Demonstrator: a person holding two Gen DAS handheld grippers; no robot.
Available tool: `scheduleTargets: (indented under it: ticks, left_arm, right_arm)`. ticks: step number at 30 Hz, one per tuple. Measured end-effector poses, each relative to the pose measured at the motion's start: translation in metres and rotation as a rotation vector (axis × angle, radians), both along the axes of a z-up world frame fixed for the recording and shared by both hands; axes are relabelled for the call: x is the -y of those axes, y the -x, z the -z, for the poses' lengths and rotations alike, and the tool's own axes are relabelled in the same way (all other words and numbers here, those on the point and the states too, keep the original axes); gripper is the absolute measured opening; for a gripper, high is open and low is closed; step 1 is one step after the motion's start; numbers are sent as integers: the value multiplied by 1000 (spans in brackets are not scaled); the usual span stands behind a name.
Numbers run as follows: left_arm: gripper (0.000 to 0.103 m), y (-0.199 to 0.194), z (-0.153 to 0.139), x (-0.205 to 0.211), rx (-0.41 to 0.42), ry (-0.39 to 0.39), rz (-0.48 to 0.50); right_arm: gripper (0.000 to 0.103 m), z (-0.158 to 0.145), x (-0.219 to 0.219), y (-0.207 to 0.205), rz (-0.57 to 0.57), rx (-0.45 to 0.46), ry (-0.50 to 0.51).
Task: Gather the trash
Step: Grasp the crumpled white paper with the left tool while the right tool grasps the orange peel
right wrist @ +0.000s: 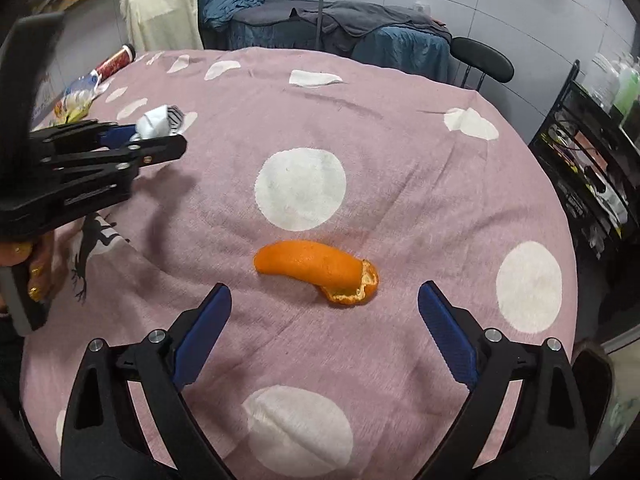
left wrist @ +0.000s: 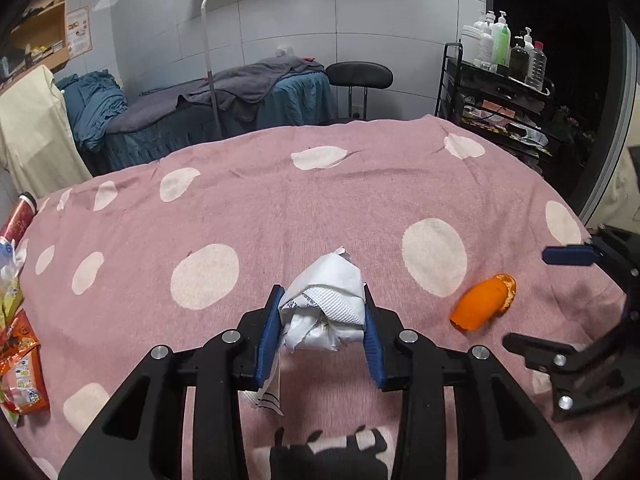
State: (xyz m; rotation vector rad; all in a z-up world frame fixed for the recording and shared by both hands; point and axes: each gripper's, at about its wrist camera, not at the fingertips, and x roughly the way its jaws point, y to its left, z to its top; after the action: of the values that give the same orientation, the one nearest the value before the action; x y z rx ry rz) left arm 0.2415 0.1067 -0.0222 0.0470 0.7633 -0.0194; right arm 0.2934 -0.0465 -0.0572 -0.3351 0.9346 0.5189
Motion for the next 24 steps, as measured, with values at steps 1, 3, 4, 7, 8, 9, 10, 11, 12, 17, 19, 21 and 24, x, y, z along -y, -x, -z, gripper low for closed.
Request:
scheduleTargets:
  ticks: [1,3,4,7,8,9,10,11,12,17,19,21,24]
  left_arm:
    - [37,5,-1,1,8,-6,-3]
    - [37,13,-4,2,17,-8,-2]
    - [37,16,-5,3,21,-7,-1]
    - [37,22,-6,4,24,1,5]
    - [37,24,-7,5,26,4,6]
    - [37,26,-6,5,26,8,7]
    - [37,27,-6,6,24,15,10]
    - [37,28,-5,6,21,21,12]
    - [37,29,-5,8,20,23,13]
    - [37,43,-4,12,25,56,17]
    - [37,48,-6,13,31,72,14]
    - [37,53,-6,15,35,92,16]
    - [37,61,-7,21,42,109,26]
  right_arm:
    - [90,2,-5,-2,-24,10,30]
    - [84,11,-20,-9,-76,54,144]
    - [81,19,-26,-13,-100,51,188]
    - [69,35,-34,-24,-144,-18,235]
    - [65,35,-35,-25,-147,-19,237]
    - [59,33,-35,-26,-156,-22,229]
    - [40,32,-34,-27,-159,-22,223]
    - [31,30,-32,-27,-162,-27,209]
    - [28,28,-30,-27,-162,-31,192]
    - [21,14,-14,-19,-124,-24,117]
    - [21,5,-7,-12,-109,-13,66]
    - [20,4,-6,-5,-92,1,21]
    - [20,-9,3,8,-54,29,-51]
